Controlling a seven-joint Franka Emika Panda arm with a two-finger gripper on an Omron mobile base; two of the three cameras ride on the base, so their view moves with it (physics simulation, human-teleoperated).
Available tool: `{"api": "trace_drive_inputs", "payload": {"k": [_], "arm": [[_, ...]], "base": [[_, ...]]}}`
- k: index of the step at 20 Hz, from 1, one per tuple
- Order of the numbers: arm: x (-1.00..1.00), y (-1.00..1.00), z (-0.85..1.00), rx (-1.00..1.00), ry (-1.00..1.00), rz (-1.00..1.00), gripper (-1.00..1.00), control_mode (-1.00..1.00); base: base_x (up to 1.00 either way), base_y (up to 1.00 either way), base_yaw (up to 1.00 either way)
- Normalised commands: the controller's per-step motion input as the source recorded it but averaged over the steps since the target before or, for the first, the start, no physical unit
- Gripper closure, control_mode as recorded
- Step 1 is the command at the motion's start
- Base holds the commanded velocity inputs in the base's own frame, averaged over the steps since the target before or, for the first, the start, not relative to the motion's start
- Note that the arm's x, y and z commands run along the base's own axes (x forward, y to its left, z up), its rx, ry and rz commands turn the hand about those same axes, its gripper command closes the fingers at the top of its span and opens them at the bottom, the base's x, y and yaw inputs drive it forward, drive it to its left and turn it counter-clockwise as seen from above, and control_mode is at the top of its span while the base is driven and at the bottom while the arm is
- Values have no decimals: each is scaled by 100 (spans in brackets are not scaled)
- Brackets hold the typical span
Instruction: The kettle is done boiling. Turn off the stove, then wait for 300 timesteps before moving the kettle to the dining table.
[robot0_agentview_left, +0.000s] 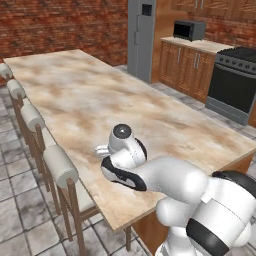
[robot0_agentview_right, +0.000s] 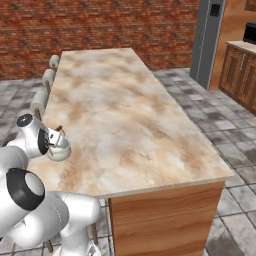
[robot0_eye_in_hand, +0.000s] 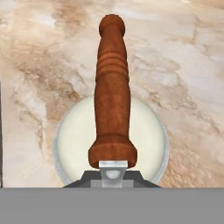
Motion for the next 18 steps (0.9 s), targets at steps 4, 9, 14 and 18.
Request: {"api": "trace_drive_inputs", "payload": {"k": [4, 9, 14, 18], "arm": [[16, 0, -15, 0, 2, 0, 100, -100], [15, 0, -14, 0, 2, 0, 100, -100], [15, 3, -15, 0, 2, 0, 100, -100], [15, 7, -16, 0, 2, 0, 100, -100]], "base": [[0, 0, 0], [0, 0, 0], [0, 0, 0], [0, 0, 0]]}}
